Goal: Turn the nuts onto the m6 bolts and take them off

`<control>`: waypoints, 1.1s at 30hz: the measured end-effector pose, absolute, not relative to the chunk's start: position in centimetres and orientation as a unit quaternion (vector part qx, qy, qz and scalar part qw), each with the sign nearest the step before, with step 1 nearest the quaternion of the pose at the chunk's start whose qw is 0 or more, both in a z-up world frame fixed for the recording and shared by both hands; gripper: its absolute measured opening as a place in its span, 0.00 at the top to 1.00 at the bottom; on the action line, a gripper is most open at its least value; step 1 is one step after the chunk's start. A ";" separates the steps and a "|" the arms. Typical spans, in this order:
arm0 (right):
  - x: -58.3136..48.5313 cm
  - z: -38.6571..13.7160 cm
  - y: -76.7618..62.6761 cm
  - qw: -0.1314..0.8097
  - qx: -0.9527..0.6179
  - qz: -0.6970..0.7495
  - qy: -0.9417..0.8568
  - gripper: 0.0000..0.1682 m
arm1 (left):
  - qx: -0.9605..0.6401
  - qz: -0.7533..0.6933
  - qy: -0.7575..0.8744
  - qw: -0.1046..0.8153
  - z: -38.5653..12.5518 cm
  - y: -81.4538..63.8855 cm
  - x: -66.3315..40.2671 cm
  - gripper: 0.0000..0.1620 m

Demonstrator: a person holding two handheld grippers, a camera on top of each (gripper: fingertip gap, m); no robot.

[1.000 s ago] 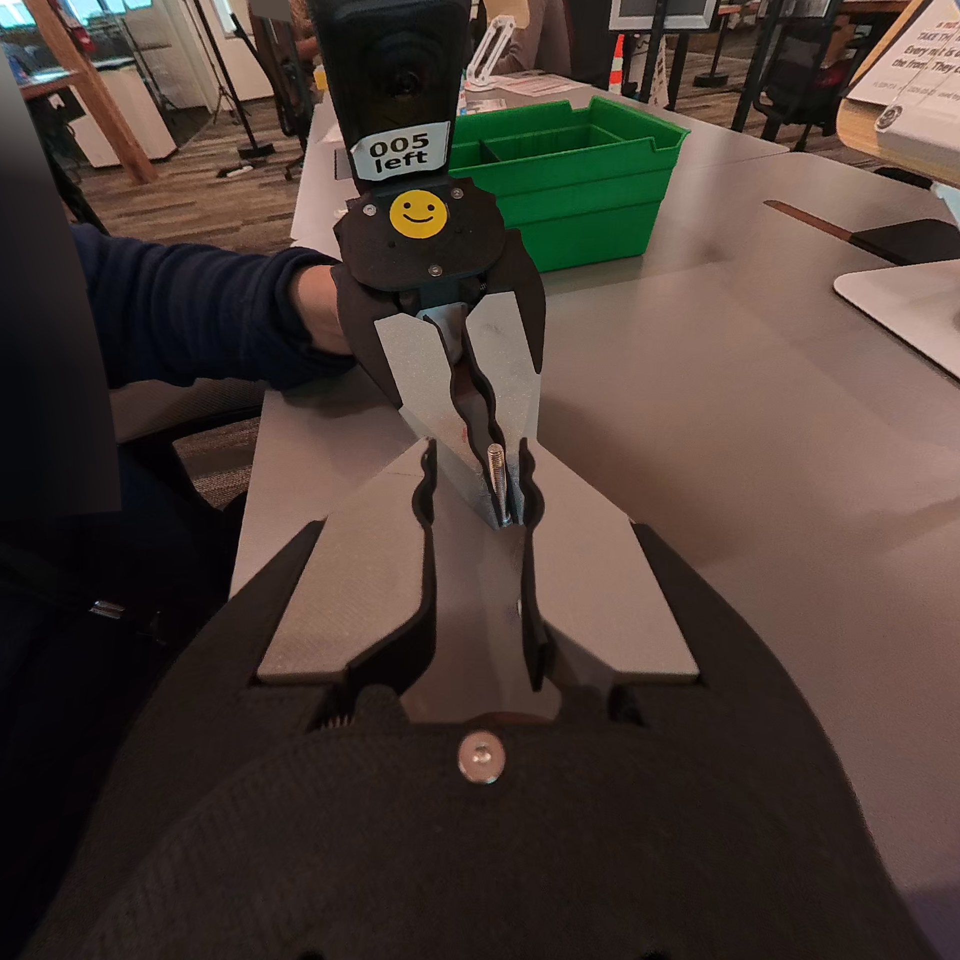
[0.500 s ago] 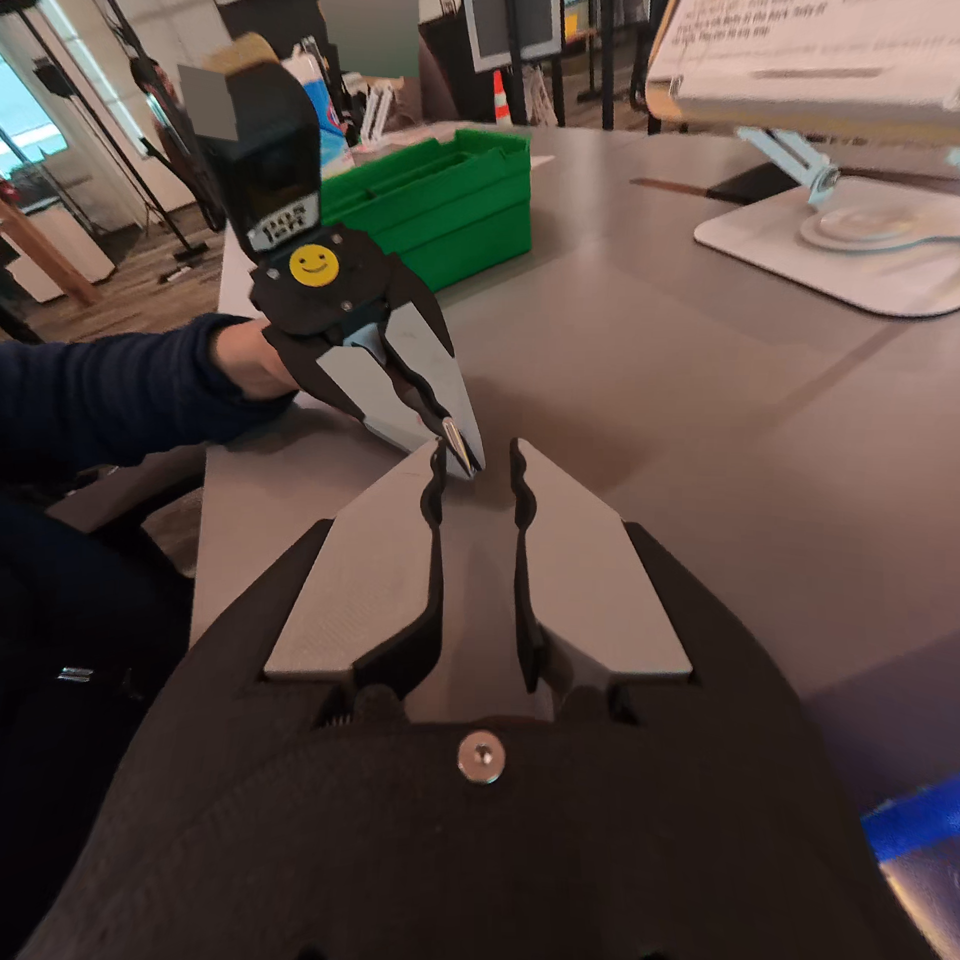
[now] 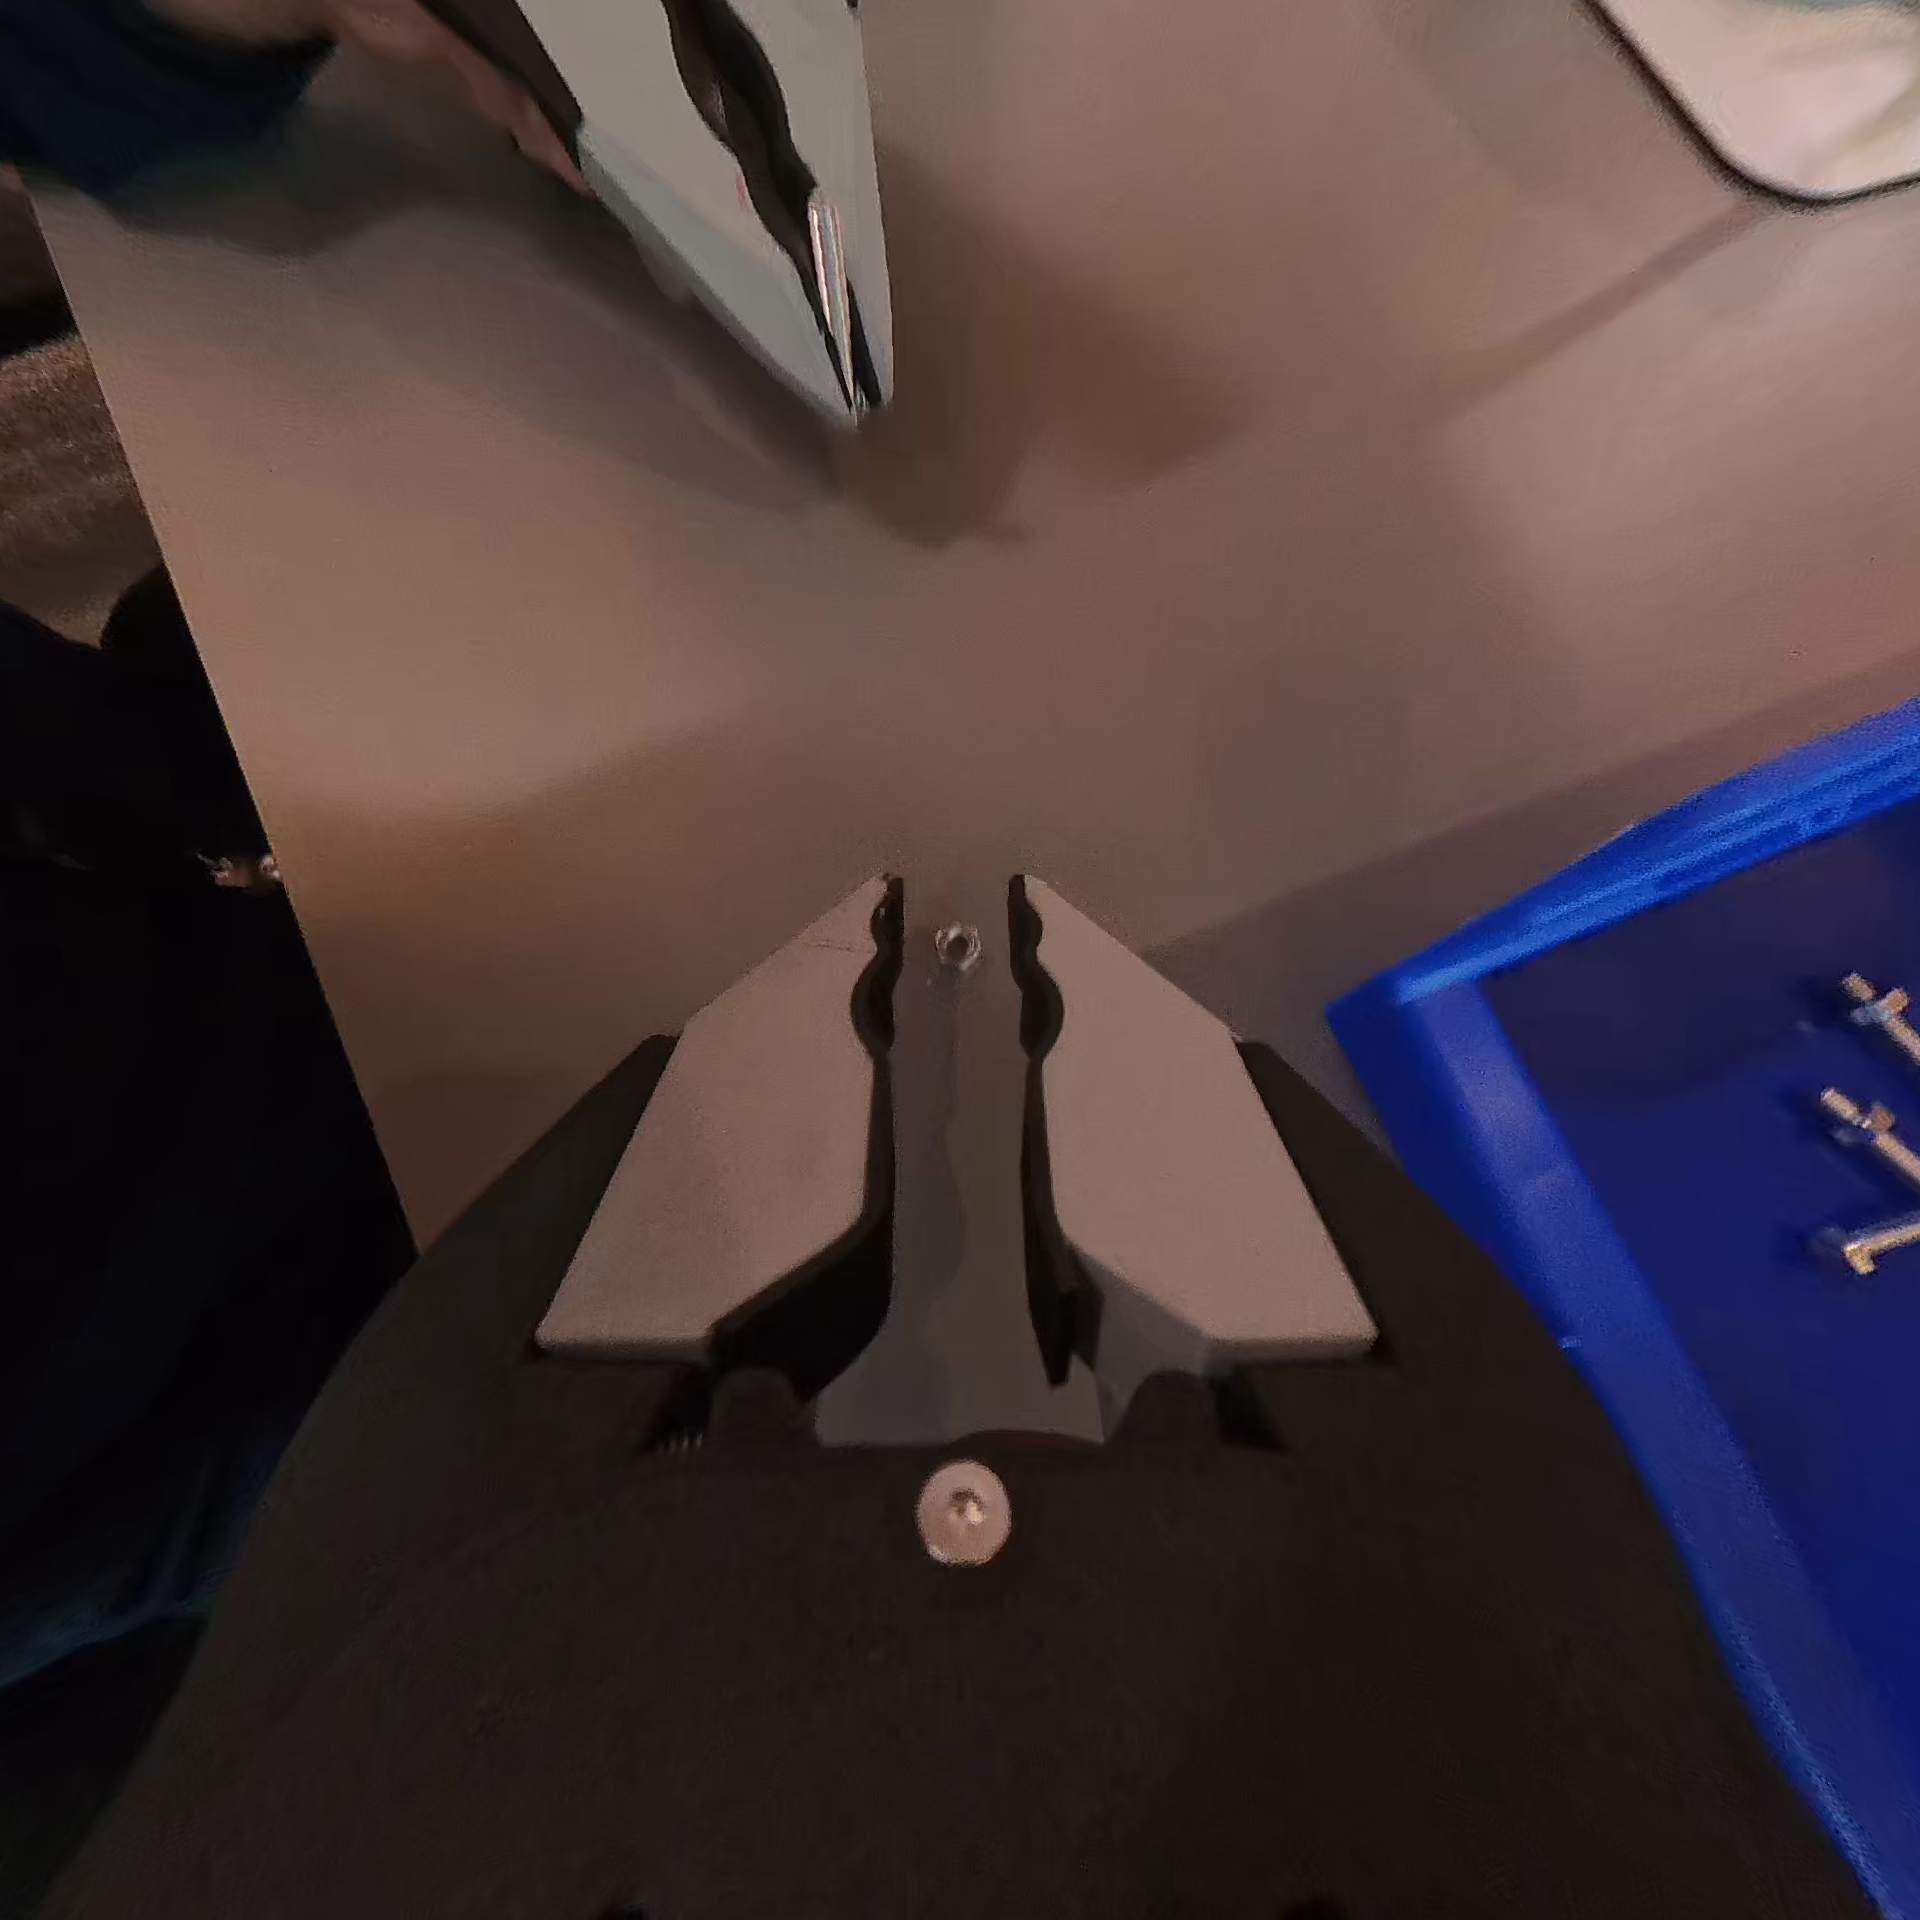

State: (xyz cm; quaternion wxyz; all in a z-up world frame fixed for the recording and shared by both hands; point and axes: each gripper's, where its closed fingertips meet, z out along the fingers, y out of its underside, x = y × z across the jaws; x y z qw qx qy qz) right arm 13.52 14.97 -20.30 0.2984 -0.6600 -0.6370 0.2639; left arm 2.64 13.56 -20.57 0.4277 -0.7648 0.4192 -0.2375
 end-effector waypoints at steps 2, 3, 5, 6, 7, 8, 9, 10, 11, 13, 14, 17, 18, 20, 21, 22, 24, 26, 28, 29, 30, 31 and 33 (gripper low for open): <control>14.0 -21.1 14.8 0.291 -0.661 0.259 -0.641 0.89 | -0.763 -0.236 0.427 0.424 -20.7 13.4 2.8 0.98; 14.1 -21.3 14.7 0.288 -0.659 0.260 -0.644 0.89 | -0.761 -0.236 0.432 0.423 -20.8 13.3 2.9 0.98; 14.0 -21.5 14.6 0.291 -0.656 0.259 -0.646 0.88 | -0.757 -0.234 0.440 0.422 -20.8 13.1 3.1 0.98; 13.9 -21.7 14.7 0.292 -0.658 0.258 -0.644 0.89 | -0.758 -0.231 0.441 0.423 -20.9 13.1 3.1 0.98; 13.9 -21.9 14.8 0.290 -0.662 0.257 -0.641 0.88 | -0.758 -0.228 0.440 0.424 -20.9 13.1 3.0 0.98; 13.8 -22.1 14.8 0.285 -0.666 0.257 -0.640 0.88 | -0.758 -0.226 0.440 0.425 -20.9 13.2 3.0 0.98; 13.8 -22.3 14.7 0.284 -0.667 0.256 -0.640 0.88 | -0.758 -0.226 0.440 0.426 -20.8 13.2 3.0 0.98; 13.8 -22.4 14.7 0.286 -0.665 0.252 -0.642 0.88 | -0.756 -0.228 0.442 0.425 -20.8 13.1 3.1 0.98; 13.8 -22.6 14.7 0.287 -0.662 0.246 -0.647 0.88 | -0.755 -0.231 0.445 0.424 -20.8 13.0 3.2 0.98; 13.9 -23.0 14.9 0.289 -0.656 0.231 -0.657 0.89 | -0.751 -0.236 0.454 0.417 -20.9 12.7 3.4 0.98; 13.8 -23.1 15.0 0.289 -0.653 0.232 -0.660 0.89 | -0.751 -0.235 0.456 0.415 -21.0 12.7 3.4 0.98; 13.5 -23.1 15.1 0.283 -0.654 0.246 -0.657 0.89 | -0.751 -0.231 0.457 0.416 -21.1 12.7 3.4 0.98; 13.4 -23.1 15.2 0.282 -0.655 0.246 -0.657 0.90 | -0.752 -0.231 0.456 0.417 -21.0 12.7 3.4 0.98; 13.4 -23.3 15.2 0.277 -0.660 0.244 -0.655 0.89 | -0.753 -0.234 0.451 0.417 -21.0 12.8 3.3 0.98; 13.4 -23.3 15.3 0.277 -0.663 0.241 -0.652 0.89 | -0.755 -0.234 0.449 0.417 -21.0 12.9 3.3 0.98; 13.4 -23.3 15.3 0.279 -0.667 0.240 -0.648 0.90 | -0.756 -0.235 0.447 0.417 -21.0 12.9 3.2 0.98; 13.4 -23.3 15.3 0.278 -0.678 0.240 -0.637 0.91 | -0.756 -0.235 0.447 0.416 -21.0 13.0 3.2 0.98; 13.4 -23.4 15.4 0.278 -0.689 0.234 -0.628 0.91 | -0.757 -0.231 0.448 0.416 -21.1 13.0 3.3 0.98; 13.5 -23.6 15.4 0.279 -0.699 0.225 -0.619 0.92 | -0.758 -0.230 0.449 0.414 -21.1 12.9 3.3 0.98; 13.5 -23.6 15.4 0.280 -0.703 0.220 -0.616 0.92 | -0.758 -0.229 0.448 0.415 -21.1 13.0 3.2 0.98; 13.5 -23.6 15.4 0.281 -0.706 0.216 -0.613 0.92 | -0.758 -0.230 0.448 0.414 -21.1 13.0 3.2 0.98; 13.6 -23.6 15.4 0.282 -0.711 0.212 -0.608 0.92 | -0.759 -0.230 0.446 0.414 -21.1 13.0 3.2 0.98; 13.6 -23.7 15.4 0.283 -0.719 0.203 -0.602 0.91 | -0.760 -0.231 0.445 0.414 -21.1 13.0 3.2 0.98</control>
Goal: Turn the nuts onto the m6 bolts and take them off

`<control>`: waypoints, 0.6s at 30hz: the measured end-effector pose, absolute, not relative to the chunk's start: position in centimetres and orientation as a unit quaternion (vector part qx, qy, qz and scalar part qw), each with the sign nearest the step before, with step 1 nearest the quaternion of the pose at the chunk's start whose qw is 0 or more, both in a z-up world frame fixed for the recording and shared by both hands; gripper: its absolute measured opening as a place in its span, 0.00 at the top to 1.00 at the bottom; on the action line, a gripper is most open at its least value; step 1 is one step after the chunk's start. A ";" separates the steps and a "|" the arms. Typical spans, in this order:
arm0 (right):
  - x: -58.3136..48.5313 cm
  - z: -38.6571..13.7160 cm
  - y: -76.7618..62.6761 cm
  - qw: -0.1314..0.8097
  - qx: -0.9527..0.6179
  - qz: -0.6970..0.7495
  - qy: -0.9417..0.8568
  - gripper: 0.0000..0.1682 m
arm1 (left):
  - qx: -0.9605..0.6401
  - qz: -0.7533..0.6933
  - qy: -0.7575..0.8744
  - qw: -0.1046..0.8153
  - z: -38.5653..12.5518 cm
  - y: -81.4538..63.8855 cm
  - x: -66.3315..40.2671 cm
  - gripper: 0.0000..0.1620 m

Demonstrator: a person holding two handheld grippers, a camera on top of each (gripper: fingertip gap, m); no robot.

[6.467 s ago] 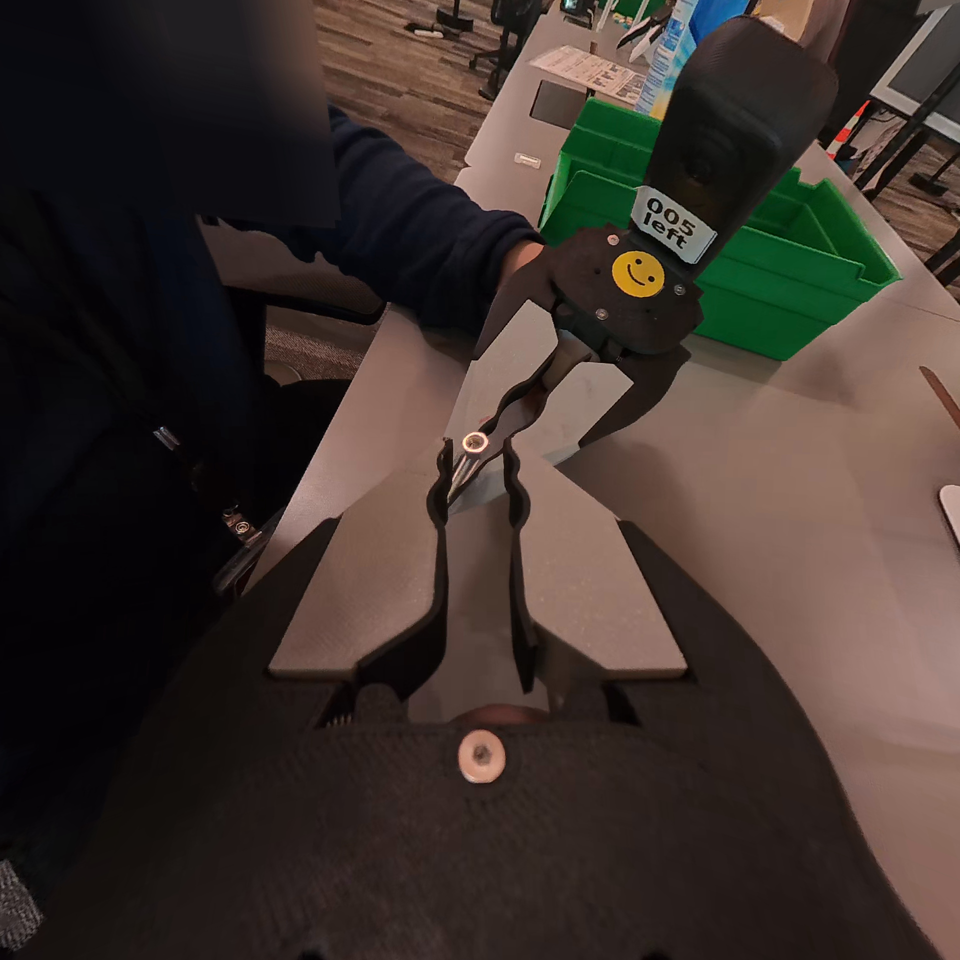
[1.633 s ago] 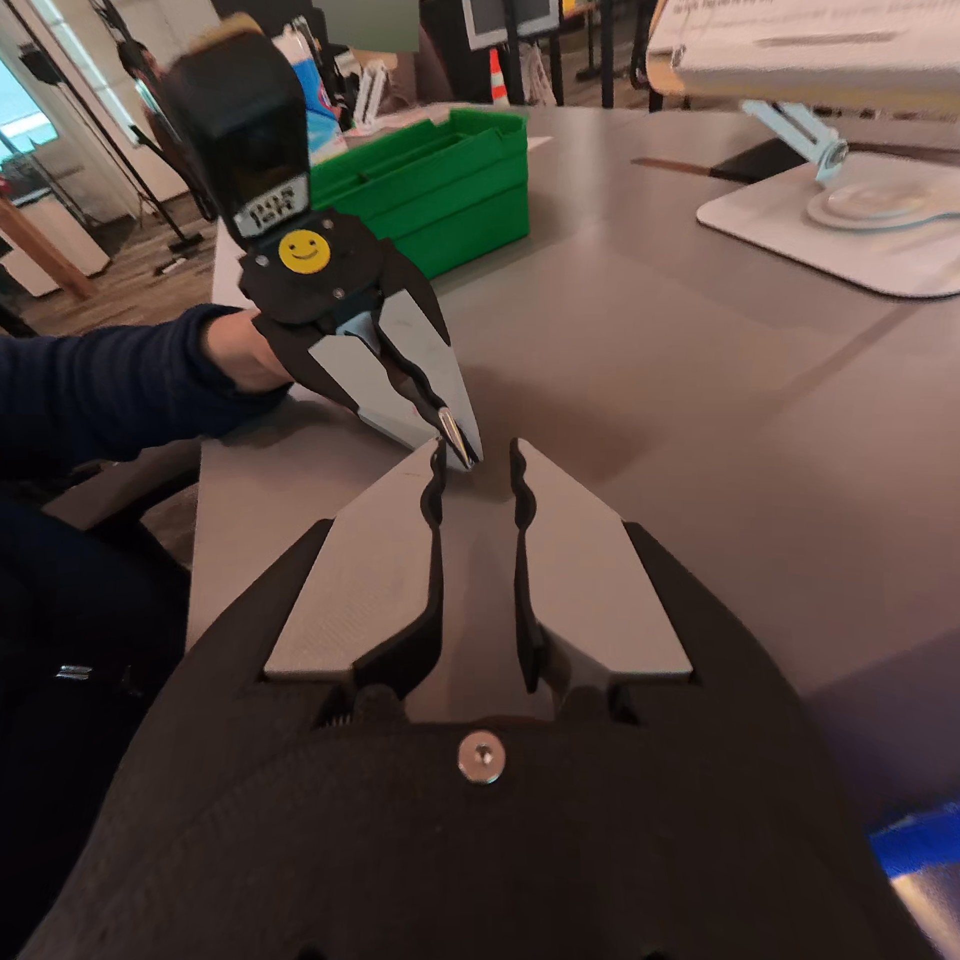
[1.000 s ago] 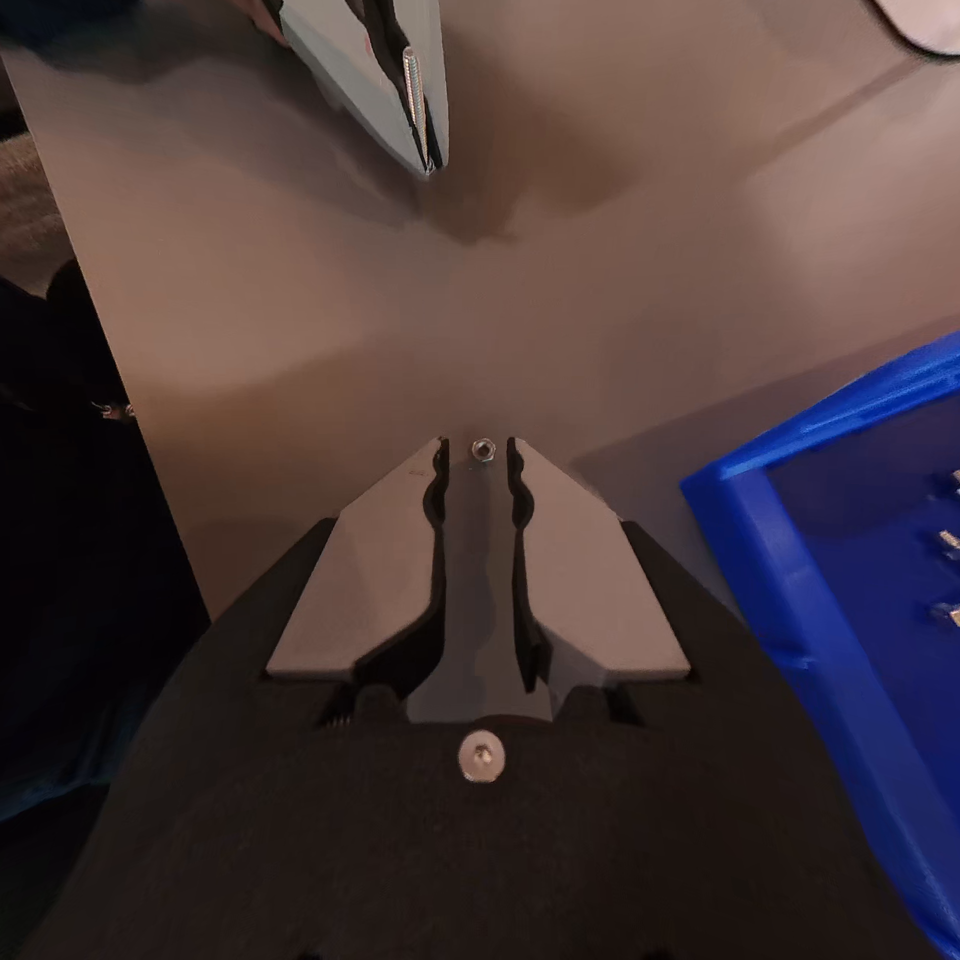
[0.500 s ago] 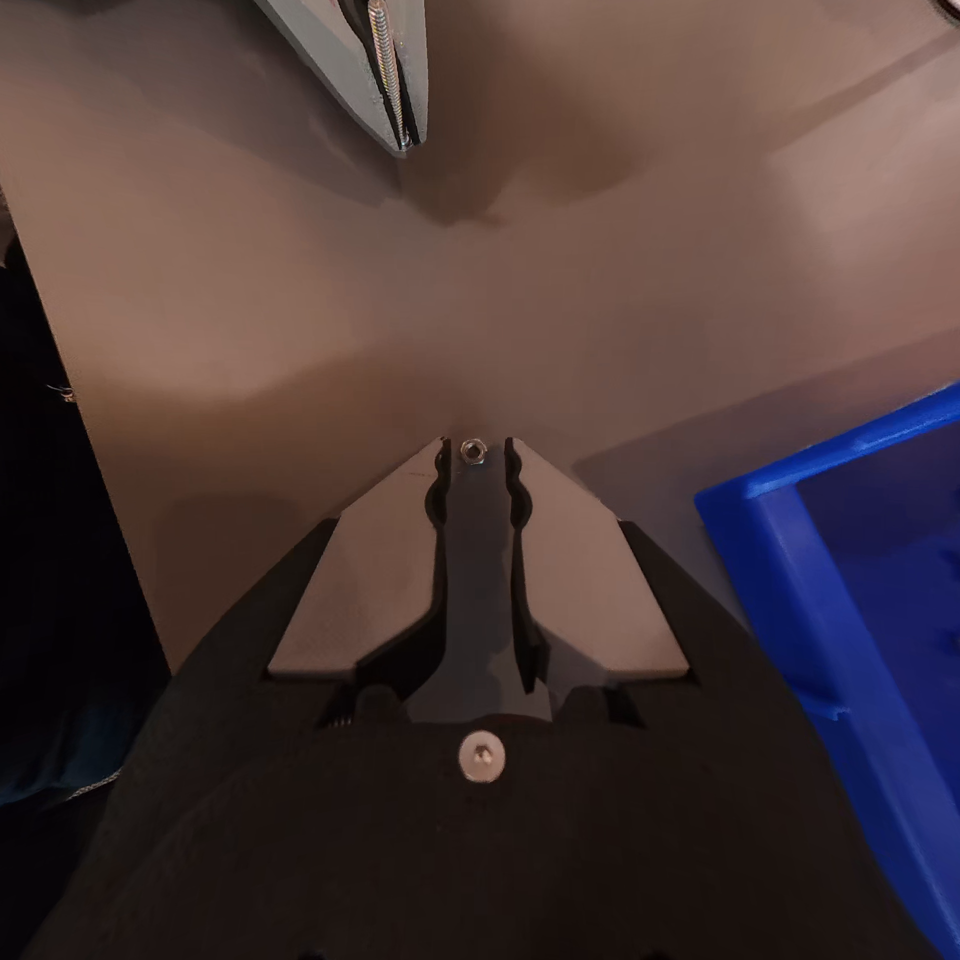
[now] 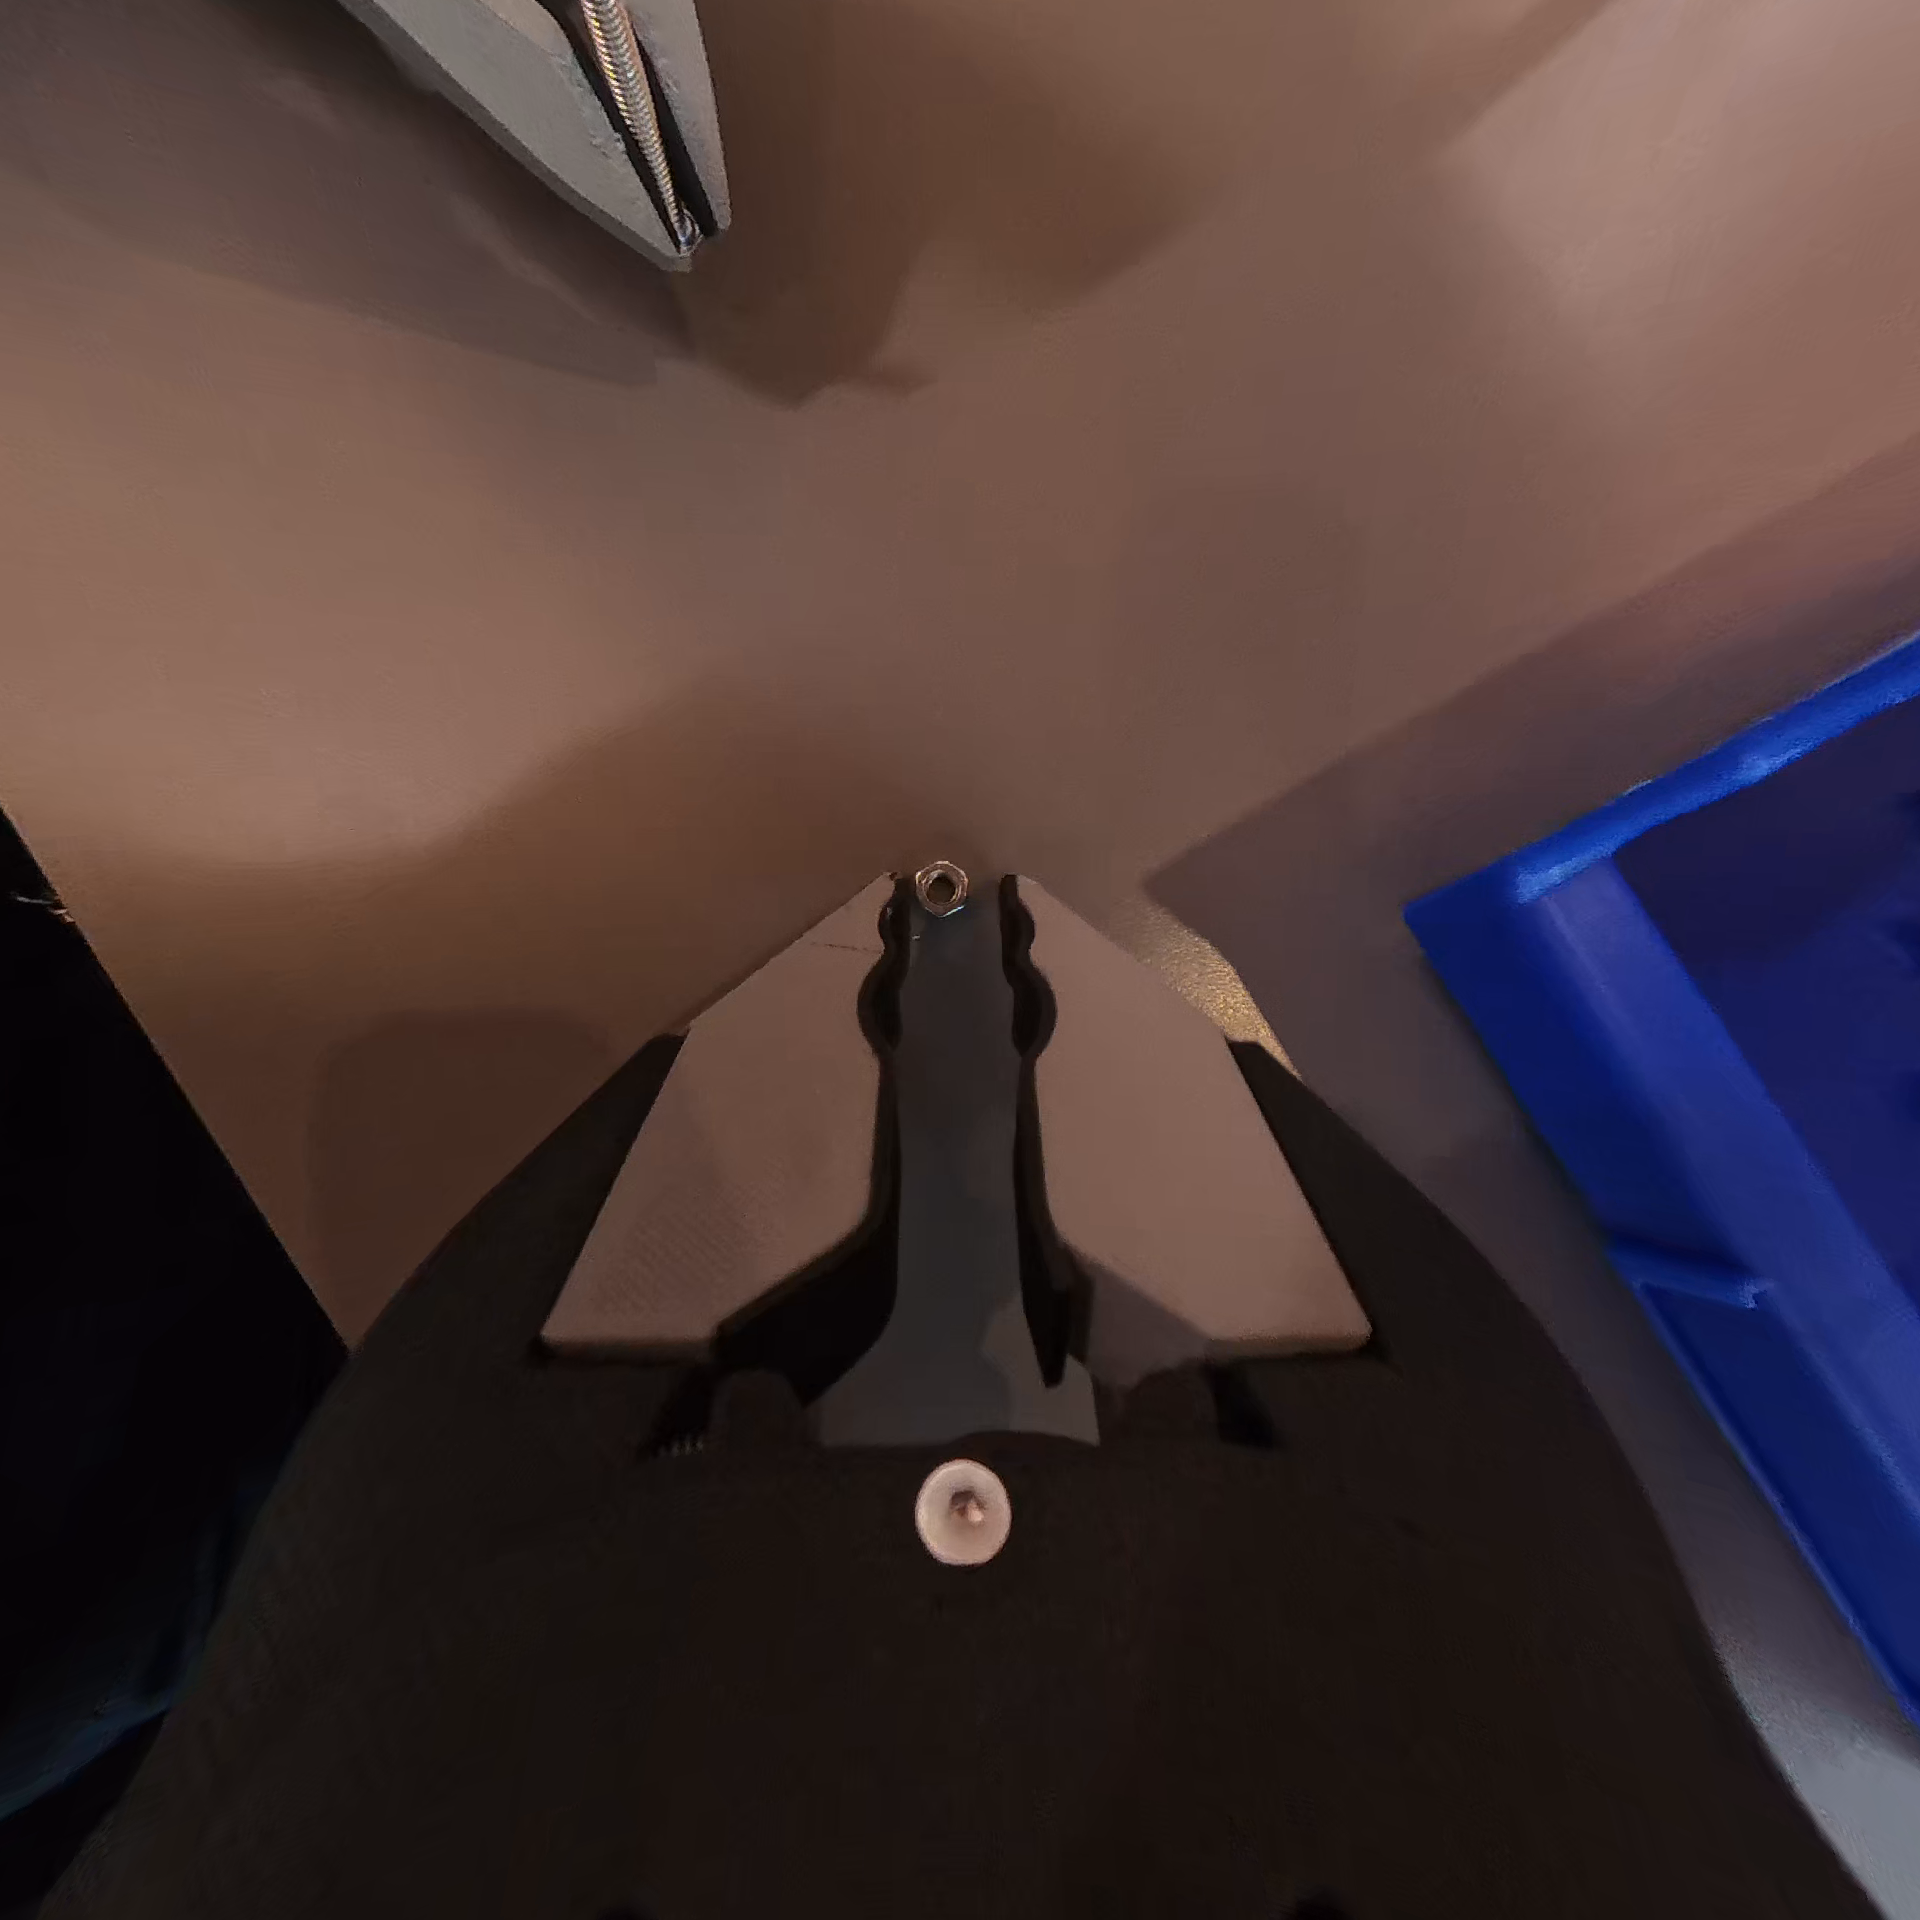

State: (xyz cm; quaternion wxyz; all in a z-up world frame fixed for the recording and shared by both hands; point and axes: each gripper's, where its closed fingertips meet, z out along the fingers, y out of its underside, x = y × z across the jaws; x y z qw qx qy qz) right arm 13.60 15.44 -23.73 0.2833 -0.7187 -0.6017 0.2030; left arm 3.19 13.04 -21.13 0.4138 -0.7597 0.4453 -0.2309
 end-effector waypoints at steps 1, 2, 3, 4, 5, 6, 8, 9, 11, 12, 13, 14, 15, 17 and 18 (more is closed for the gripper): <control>13.6 -23.7 15.4 0.284 -0.721 0.202 -0.599 0.92 | -0.760 -0.230 0.445 0.414 -21.1 13.0 3.2 0.98; 13.6 -23.7 15.4 0.284 -0.723 0.202 -0.597 0.92 | -0.760 -0.229 0.446 0.413 -21.2 13.0 3.2 0.98; 13.6 -23.7 15.5 0.285 -0.724 0.201 -0.594 0.92 | -0.760 -0.229 0.447 0.413 -21.2 13.0 3.2 0.98; 13.6 -23.7 15.5 0.288 -0.724 0.201 -0.593 0.94 | -0.760 -0.229 0.448 0.412 -21.2 13.0 3.2 0.98; 13.5 -23.7 15.5 0.290 -0.723 0.201 -0.593 0.96 | -0.760 -0.228 0.449 0.411 -21.2 13.0 3.3 0.98; 13.5 -23.7 15.5 0.292 -0.722 0.202 -0.594 0.96 | -0.759 -0.229 0.451 0.410 -21.3 12.9 3.3 0.98; 13.3 -23.7 15.4 0.290 -0.720 0.208 -0.596 0.96 | -0.758 -0.229 0.454 0.409 -21.3 12.8 3.4 0.98; 13.2 -23.7 15.3 0.289 -0.717 0.213 -0.597 0.96 | -0.756 -0.230 0.456 0.409 -21.3 12.7 3.4 0.98; 12.7 -23.1 15.1 0.291 -0.709 0.229 -0.601 0.96 | -0.751 -0.232 0.464 0.408 -21.3 12.5 3.6 0.98; 12.3 -22.5 14.8 0.291 -0.702 0.240 -0.604 0.96 | -0.749 -0.232 0.467 0.407 -21.3 12.4 3.7 0.98; 11.7 -21.7 14.5 0.294 -0.692 0.252 -0.609 0.96 | -0.748 -0.232 0.471 0.406 -21.3 12.3 3.8 0.98; 11.0 -20.8 14.2 0.299 -0.681 0.263 -0.615 0.96 | -0.747 -0.231 0.474 0.405 -21.4 12.2 3.9 0.98; 10.2 -19.9 13.8 0.303 -0.668 0.274 -0.622 0.96 | -0.747 -0.230 0.475 0.404 -21.4 12.1 4.0 0.98; 8.4 -18.1 12.8 0.306 -0.639 0.295 -0.641 0.96 | -0.745 -0.231 0.478 0.403 -21.4 12.0 4.2 0.98; 7.5 -17.4 12.3 0.304 -0.626 0.301 -0.651 0.96 | -0.745 -0.230 0.479 0.403 -21.4 12.0 4.3 0.98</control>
